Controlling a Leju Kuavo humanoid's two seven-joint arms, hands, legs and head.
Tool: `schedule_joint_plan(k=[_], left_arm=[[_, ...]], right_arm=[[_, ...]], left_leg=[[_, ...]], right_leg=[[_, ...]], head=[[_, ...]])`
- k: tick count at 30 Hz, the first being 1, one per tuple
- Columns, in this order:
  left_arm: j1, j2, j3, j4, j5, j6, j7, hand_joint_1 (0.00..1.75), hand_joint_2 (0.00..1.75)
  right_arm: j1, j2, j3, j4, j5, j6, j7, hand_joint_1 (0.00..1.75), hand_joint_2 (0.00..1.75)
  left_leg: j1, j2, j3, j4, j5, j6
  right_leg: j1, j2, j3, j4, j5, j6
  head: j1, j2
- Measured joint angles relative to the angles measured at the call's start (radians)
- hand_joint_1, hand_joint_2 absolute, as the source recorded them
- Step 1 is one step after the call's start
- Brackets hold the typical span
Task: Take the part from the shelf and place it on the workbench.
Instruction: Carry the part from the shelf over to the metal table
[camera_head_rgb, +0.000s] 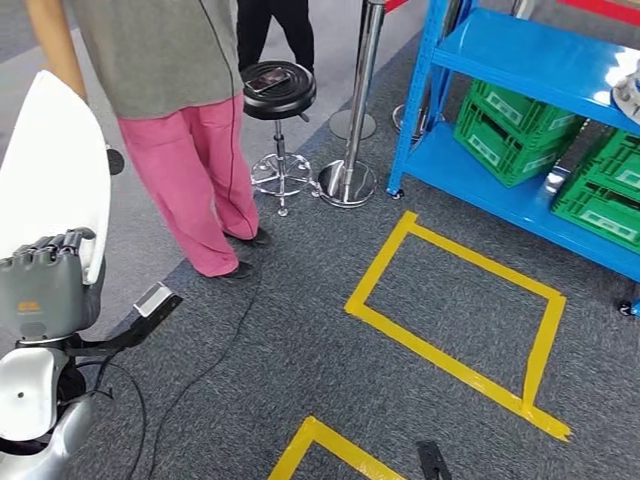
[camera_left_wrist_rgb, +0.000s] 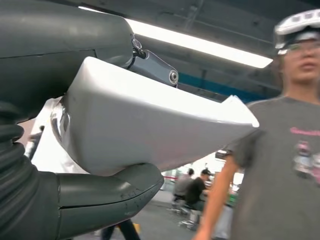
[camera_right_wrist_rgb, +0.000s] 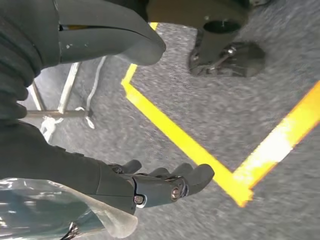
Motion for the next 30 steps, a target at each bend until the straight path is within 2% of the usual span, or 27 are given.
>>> schedule_joint_plan(k=[1,2,3,4,5,7,8,9,11,13,14,15,17,19,20,21,22,24,25,26,28,29,30], left_arm=[[-0.001,0.000,0.000,0.000,0.000,0.000,0.000,1.75,1.75],[-0.001,0.000,0.000,0.000,0.000,0.000,0.000,1.75,1.75],[-0.001,0.000,0.000,0.000,0.000,0.000,0.000,1.75,1.75],[-0.001,0.000,0.000,0.000,0.000,0.000,0.001,1.75,1.75],[-0.001,0.000,0.000,0.001,0.000,0.000,0.002,1.75,1.75],[-0.001,0.000,-0.001,0.001,0.000,0.000,0.005,1.75,1.75],[-0.001,0.000,-0.001,0.001,0.000,0.000,0.007,1.75,1.75],[-0.002,0.000,-0.001,0.001,0.000,0.000,0.009,1.75,1.75],[-0.003,0.001,-0.001,0.001,0.000,-0.001,0.013,1.75,1.75],[-0.002,0.004,-0.001,0.001,0.000,-0.001,0.016,1.75,1.75],[-0.001,0.006,-0.002,0.001,0.000,-0.001,0.017,1.75,1.75],[-0.002,0.008,-0.002,0.001,0.000,-0.001,0.019,1.75,1.75],[-0.008,0.011,-0.003,0.001,0.000,0.000,0.021,1.75,1.75],[-0.010,0.012,-0.005,0.003,0.000,0.000,0.023,1.75,1.75],[-0.010,0.012,-0.005,0.004,0.000,-0.001,0.024,1.75,1.75],[-0.010,0.013,-0.006,0.006,0.000,-0.001,0.025,1.75,1.75],[-0.010,0.014,-0.006,0.006,0.000,-0.001,0.025,1.75,1.75],[-0.012,0.015,-0.006,0.007,0.000,-0.001,0.025,1.75,1.75],[-0.013,0.015,-0.006,0.007,0.000,-0.001,0.026,1.75,1.75],[-0.015,0.015,-0.006,0.007,0.000,-0.001,0.026,1.75,1.75],[-0.015,0.017,-0.006,0.007,0.000,0.000,0.027,1.75,1.75],[-0.015,0.017,-0.006,0.007,0.000,0.000,0.027,1.75,1.75],[-0.016,0.018,-0.006,0.007,0.000,-0.001,0.028,1.75,1.75]], right_arm=[[0.000,0.000,-0.001,0.000,0.001,0.001,0.000,0.00,1.75],[0.002,0.000,-0.003,0.000,0.002,0.002,0.000,0.00,1.75],[0.005,0.000,-0.004,0.000,0.003,0.004,0.001,0.00,1.75],[0.007,0.000,-0.005,0.000,0.004,0.005,0.001,0.00,1.75],[0.008,0.000,-0.006,0.000,0.006,0.005,0.001,0.00,1.75],[0.008,0.000,-0.007,0.000,0.011,0.006,0.001,0.00,1.75],[0.007,0.000,-0.007,0.000,0.013,0.007,0.000,0.00,1.75],[0.007,0.000,-0.007,0.000,0.014,0.008,0.000,0.00,1.75],[0.006,0.000,-0.008,0.000,0.018,0.009,0.000,0.00,1.75],[0.005,0.000,-0.008,0.000,0.022,0.009,0.001,0.00,1.75],[0.005,0.000,-0.010,0.000,0.025,0.009,0.002,0.00,1.75],[0.005,0.000,-0.011,0.000,0.028,0.009,0.003,0.00,1.75],[0.005,0.000,-0.014,0.000,0.033,0.010,0.004,0.00,1.75],[0.007,0.000,-0.015,0.000,0.035,0.011,0.005,0.00,1.75],[0.008,0.000,-0.015,0.000,0.035,0.012,0.006,0.00,1.75],[0.008,0.000,-0.016,0.000,0.036,0.012,0.006,0.00,1.75],[0.007,0.000,-0.016,0.000,0.036,0.012,0.006,0.00,1.75],[0.005,0.000,-0.016,0.000,0.037,0.012,0.006,0.00,1.75],[0.005,0.000,-0.016,0.000,0.037,0.012,0.006,0.00,1.75],[0.005,0.000,-0.016,0.000,0.037,0.012,0.007,0.00,1.75],[0.004,0.000,-0.016,-0.001,0.037,0.012,0.007,0.00,1.75],[0.003,0.000,-0.016,-0.001,0.037,0.012,0.007,0.00,1.75],[0.001,0.000,-0.016,-0.002,0.038,0.012,0.007,0.00,1.75]], left_leg=[[0.000,-0.010,-0.001,0.000,0.000,0.003],[-0.001,-0.022,-0.001,0.000,0.000,0.005],[-0.001,-0.036,-0.001,0.001,-0.001,0.006],[-0.002,-0.051,-0.001,0.001,-0.001,0.006],[-0.002,-0.066,0.000,0.003,-0.001,0.006],[-0.001,-0.091,0.002,0.006,-0.003,0.003],[0.000,-0.100,0.002,0.008,-0.005,0.001],[0.000,-0.109,-0.001,0.012,-0.006,-0.003],[0.002,-0.129,-0.011,0.016,-0.005,-0.014],[0.007,-0.146,-0.018,0.015,-0.001,-0.027],[0.007,-0.132,-0.021,0.021,-0.005,-0.033],[0.005,-0.106,-0.029,0.040,-0.017,-0.038],[0.003,-0.043,-0.076,0.141,-0.068,-0.047],[0.005,-0.025,-0.140,0.272,-0.119,-0.052],[0.005,-0.023,-0.155,0.301,-0.121,-0.053],[0.005,-0.021,-0.149,0.288,-0.103,-0.052],[0.004,-0.013,-0.122,0.236,-0.069,-0.049],[-0.006,0.033,-0.050,0.096,-0.013,-0.037],[-0.012,0.054,-0.027,0.050,-0.002,-0.029],[-0.017,0.065,-0.017,0.027,-0.003,-0.022],[-0.020,0.046,-0.018,0.021,-0.006,-0.010],[-0.018,0.033,-0.017,0.017,-0.005,-0.004],[-0.015,0.021,-0.016,0.013,-0.003,0.002]], right_leg=[[0.000,0.030,-0.032,0.069,-0.033,0.000],[0.000,0.046,-0.069,0.143,-0.061,0.000],[0.001,0.053,-0.100,0.196,-0.073,0.000],[0.001,0.055,-0.113,0.211,-0.064,0.000],[0.001,0.057,-0.108,0.186,-0.036,-0.002],[-0.001,0.069,-0.064,0.073,0.039,-0.005],[-0.003,0.091,-0.039,0.016,0.064,-0.007],[-0.006,0.115,-0.019,-0.027,0.075,-0.008],[-0.007,0.143,0.003,-0.067,0.074,-0.009],[-0.006,0.124,0.011,-0.073,0.073,-0.016],[-0.006,0.112,0.015,-0.077,0.075,-0.021],[-0.006,0.099,0.019,-0.081,0.076,-0.028],[-0.004,0.071,0.027,-0.085,0.074,-0.038],[0.000,0.040,0.030,-0.085,0.069,-0.044],[0.001,0.024,0.032,-0.085,0.066,-0.044],[0.002,0.010,0.035,-0.084,0.063,-0.044],[0.003,-0.003,0.040,-0.084,0.059,-0.042],[0.007,-0.027,0.050,-0.084,0.050,-0.036],[0.010,-0.037,0.053,-0.083,0.046,-0.032],[0.013,-0.048,0.055,-0.083,0.043,-0.027],[0.016,-0.072,0.060,-0.086,0.037,-0.018],[0.015,-0.066,0.060,-0.083,0.030,-0.012],[0.013,-0.045,0.054,-0.067,0.016,-0.008]], head=[[0.002,0.000],[0.004,0.000],[0.005,0.000],[0.005,0.000],[0.005,0.000],[0.005,0.000],[0.005,0.000],[0.004,0.000],[0.004,0.000],[0.003,0.000],[0.002,0.000],[-0.001,0.000],[-0.007,0.000],[-0.008,0.000],[-0.009,0.000],[-0.009,0.000],[-0.009,0.000],[-0.009,0.000],[-0.009,0.000],[-0.008,0.000],[-0.006,0.000],[-0.005,0.000],[-0.004,0.000]])
